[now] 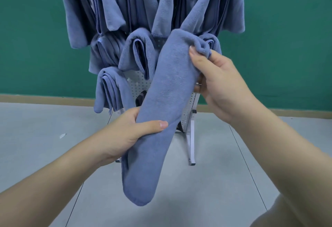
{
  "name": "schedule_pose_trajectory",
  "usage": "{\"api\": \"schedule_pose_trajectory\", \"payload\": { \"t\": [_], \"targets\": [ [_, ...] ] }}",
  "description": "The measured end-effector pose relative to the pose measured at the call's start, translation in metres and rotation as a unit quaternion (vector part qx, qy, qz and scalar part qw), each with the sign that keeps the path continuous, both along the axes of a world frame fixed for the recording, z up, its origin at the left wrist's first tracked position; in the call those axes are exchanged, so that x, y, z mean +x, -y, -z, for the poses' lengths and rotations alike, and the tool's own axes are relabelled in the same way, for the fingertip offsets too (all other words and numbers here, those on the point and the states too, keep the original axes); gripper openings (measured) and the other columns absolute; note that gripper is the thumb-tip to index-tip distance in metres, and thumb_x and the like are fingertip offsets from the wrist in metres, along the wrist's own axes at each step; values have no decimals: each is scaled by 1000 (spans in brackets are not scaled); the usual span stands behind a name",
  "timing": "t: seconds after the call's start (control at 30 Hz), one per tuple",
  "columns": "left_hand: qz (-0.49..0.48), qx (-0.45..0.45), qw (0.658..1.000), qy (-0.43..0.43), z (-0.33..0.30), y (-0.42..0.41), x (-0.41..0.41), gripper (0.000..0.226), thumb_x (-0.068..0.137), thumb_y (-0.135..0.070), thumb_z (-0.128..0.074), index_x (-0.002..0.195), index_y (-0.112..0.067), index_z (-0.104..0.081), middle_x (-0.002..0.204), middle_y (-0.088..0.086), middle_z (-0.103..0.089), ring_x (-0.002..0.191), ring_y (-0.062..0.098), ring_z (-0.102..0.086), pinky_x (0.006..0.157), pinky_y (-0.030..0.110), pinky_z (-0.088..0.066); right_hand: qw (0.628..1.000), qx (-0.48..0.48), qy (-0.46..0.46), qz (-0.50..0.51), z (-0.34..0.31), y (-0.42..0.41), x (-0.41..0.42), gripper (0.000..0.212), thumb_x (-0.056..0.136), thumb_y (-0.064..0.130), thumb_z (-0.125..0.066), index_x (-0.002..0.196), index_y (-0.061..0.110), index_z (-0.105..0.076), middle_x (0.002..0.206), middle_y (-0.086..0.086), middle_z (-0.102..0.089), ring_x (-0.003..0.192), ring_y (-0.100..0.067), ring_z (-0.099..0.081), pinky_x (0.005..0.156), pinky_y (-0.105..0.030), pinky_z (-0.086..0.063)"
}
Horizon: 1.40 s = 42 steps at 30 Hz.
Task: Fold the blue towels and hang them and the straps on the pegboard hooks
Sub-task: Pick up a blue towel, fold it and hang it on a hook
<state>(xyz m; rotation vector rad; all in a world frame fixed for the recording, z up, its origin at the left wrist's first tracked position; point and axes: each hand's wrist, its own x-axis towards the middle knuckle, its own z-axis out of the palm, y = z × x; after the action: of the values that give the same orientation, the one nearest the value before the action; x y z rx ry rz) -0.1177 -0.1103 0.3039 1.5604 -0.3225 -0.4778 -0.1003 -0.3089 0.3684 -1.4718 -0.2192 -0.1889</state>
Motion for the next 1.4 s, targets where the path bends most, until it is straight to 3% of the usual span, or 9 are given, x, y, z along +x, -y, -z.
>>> {"api": "schedule_pose_trajectory", "payload": {
  "t": [0.17,0.47,0.57,0.7,0.8,1.03,1.2,1.27,1.4],
  "targets": [
    [31,-23,999,-17,-9,4,-5,7,77,-24,-72,71,-21,-71,64,10,-68,55,23,-65,53,30,-54,991,73,30,112,-18,29,2,15,107,22,-55,99,19,-67,93,3,-77,78,-10,-71,57,-24,-53],
    [94,57,994,-1,4,13,-2,26,72,-40,-88,89,-23,-77,83,6,-75,73,13,-67,61,22,-49,979,113,12,167,-22,56,3,14,106,28,-55,110,19,-66,118,-5,-76,98,-20,-70,72,-33,-57],
    [99,98,990,-13,6,12,3,18,85,-31,-82,95,-20,-71,74,-15,-73,65,-3,-66,53,11,-47,986,108,-14,126,-14,51,3,18,105,32,-56,113,19,-65,132,-16,-69,105,-28,-62,86,-41,-53],
    [84,92,992,36,8,10,14,46,82,-42,-74,125,-26,-66,122,-18,-73,118,-1,-65,98,21,-50,994,53,-41,82,-5,36,-4,20,106,32,-55,115,17,-65,113,-8,-75,96,-25,-64,78,-37,-55],
    [33,32,997,64,11,16,22,53,80,-46,-76,127,-24,-67,128,-12,-72,123,6,-64,104,28,-47,997,25,-55,55,1,26,-9,20,106,32,-55,114,19,-68,106,0,-78,88,-15,-73,81,-41,-57],
    [7,-15,1000,-7,14,40,29,33,74,-27,-79,104,-14,-75,103,1,-79,92,13,-74,75,19,-55,990,71,-106,63,3,35,-4,26,109,30,-49,124,13,-62,64,15,-67,52,0,-61,80,-36,-54],
    [37,41,998,1,2,43,38,23,87,-24,-81,108,-17,-74,100,-1,-79,85,11,-72,70,19,-53,975,68,-167,129,11,71,1,20,108,18,-51,117,10,-67,97,0,-81,90,-21,-78,81,-38,-61],
    [41,71,997,9,2,43,41,18,91,-24,-76,108,-19,-75,97,-2,-78,82,10,-70,69,21,-52,970,7,-186,155,20,85,0,19,107,13,-52,115,5,-67,101,-7,-80,91,-23,-78,82,-38,-62],
    [73,77,994,7,5,44,46,31,86,-29,-76,116,-21,-75,109,1,-78,91,13,-72,80,26,-53,913,-343,-77,206,41,106,-7,37,92,12,-66,128,20,-61,120,2,-70,101,-11,-70,83,-26,-58]
  ]
}}
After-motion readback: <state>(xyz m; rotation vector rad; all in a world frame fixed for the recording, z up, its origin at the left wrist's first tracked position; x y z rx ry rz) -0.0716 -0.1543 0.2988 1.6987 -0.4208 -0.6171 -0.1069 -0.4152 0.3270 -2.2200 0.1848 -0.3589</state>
